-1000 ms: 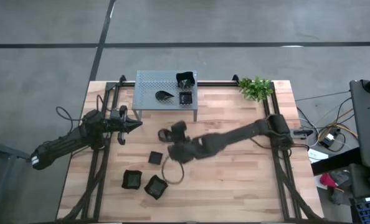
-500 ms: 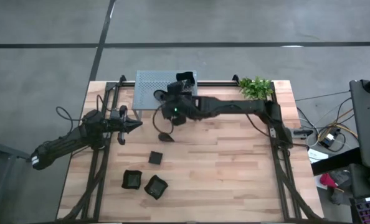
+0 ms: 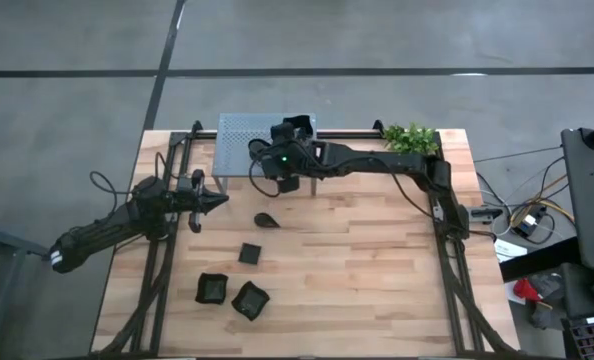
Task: Pick & Place Mini shaped plates
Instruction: Stack the black drop shaped plate on top of the black drop shaped plate on the shelf
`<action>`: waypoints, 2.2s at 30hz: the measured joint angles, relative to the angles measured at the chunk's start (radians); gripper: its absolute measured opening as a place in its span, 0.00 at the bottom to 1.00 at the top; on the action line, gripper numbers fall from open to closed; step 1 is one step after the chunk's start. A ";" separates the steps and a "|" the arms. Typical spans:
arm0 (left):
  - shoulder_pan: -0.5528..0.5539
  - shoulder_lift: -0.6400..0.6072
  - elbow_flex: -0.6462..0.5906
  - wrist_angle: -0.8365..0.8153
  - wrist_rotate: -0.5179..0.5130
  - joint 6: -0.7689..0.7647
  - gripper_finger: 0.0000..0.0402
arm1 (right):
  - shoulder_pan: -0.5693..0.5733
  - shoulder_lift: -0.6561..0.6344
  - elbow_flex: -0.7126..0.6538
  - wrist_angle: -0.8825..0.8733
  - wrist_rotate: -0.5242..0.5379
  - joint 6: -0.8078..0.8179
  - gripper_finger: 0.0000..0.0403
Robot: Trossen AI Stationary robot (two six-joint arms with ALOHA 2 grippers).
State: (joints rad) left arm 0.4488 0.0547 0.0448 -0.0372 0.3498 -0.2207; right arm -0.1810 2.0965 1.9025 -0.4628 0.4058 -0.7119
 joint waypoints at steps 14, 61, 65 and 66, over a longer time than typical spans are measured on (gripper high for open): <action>0.000 0.000 0.000 0.000 0.000 0.000 0.01 | -0.007 0.000 -0.005 0.008 -0.058 0.026 0.02; 0.000 0.000 0.000 0.000 0.000 0.000 0.01 | 0.106 0.014 0.002 -0.033 -0.068 0.147 0.16; 0.000 0.000 0.000 0.000 0.000 0.000 0.01 | 0.152 0.014 0.002 -0.031 -0.071 0.191 0.15; 0.000 0.000 0.000 0.000 0.000 0.000 0.01 | 0.162 0.014 0.002 -0.032 -0.074 0.206 0.15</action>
State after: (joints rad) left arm 0.4492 0.0548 0.0448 -0.0372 0.3496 -0.2207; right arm -0.0188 2.1105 1.9048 -0.4949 0.3318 -0.5059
